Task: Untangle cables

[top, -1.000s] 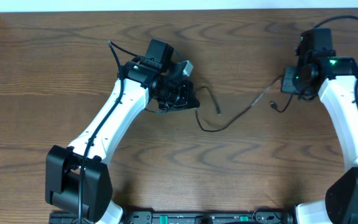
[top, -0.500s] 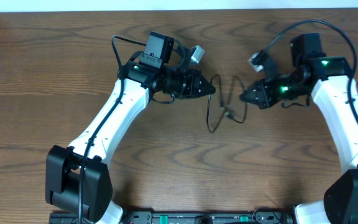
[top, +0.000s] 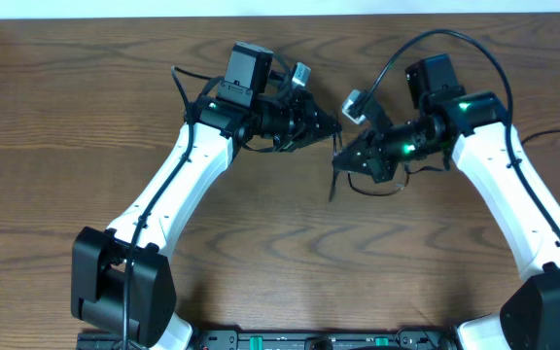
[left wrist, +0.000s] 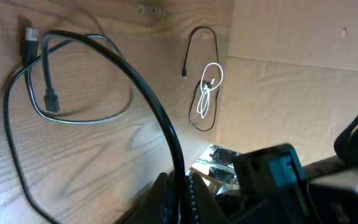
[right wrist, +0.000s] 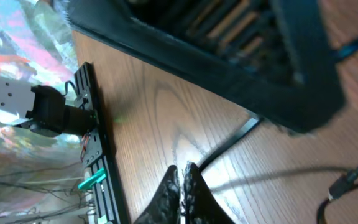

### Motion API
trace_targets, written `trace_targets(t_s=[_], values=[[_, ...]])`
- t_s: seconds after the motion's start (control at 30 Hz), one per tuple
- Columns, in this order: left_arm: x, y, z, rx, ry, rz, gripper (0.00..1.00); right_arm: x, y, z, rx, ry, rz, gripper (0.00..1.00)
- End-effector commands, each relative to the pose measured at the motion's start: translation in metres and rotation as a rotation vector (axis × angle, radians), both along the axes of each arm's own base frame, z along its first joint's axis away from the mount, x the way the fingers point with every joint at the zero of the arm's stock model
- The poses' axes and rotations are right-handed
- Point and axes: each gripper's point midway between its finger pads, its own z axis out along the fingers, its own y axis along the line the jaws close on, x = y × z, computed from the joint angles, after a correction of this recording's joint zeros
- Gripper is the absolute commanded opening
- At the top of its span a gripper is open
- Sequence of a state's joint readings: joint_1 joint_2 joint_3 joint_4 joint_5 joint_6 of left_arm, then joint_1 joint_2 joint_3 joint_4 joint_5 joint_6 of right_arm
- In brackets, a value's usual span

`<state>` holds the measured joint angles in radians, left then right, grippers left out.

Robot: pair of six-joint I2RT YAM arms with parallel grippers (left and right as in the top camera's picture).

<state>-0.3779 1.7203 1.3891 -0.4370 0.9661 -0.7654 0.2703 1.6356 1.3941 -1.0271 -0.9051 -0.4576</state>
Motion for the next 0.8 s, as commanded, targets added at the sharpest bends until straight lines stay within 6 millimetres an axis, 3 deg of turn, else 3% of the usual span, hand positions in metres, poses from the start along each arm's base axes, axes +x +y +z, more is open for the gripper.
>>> trace_targets(t_s=[0.0, 0.23, 0.33, 0.43, 0.77], values=[[0.004, 0.001, -0.001, 0.016, 0.001, 0.024, 0.08, 0.002, 0.0, -0.006, -0.034, -0.022, 0.009, 0.09], [0.005, 0.005, -0.01, 0.064, 0.014, 0.049, 0.08, 0.023, -0.041, -0.043, -0.351, 0.022, -0.216, 0.11], [0.004, 0.003, -0.012, 0.08, 0.007, 0.053, 0.08, 0.019, -0.036, -0.039, -0.315, 0.039, -0.201, 0.21], [0.003, 0.0, -0.014, 0.09, 0.001, 0.052, 0.08, 0.014, -0.025, -0.033, -0.254, 0.058, -0.172, 0.37], [0.002, -0.002, -0.013, 0.071, 0.14, 0.131, 0.08, 0.004, -0.006, -0.029, -0.224, 0.034, -0.098, 0.4]])
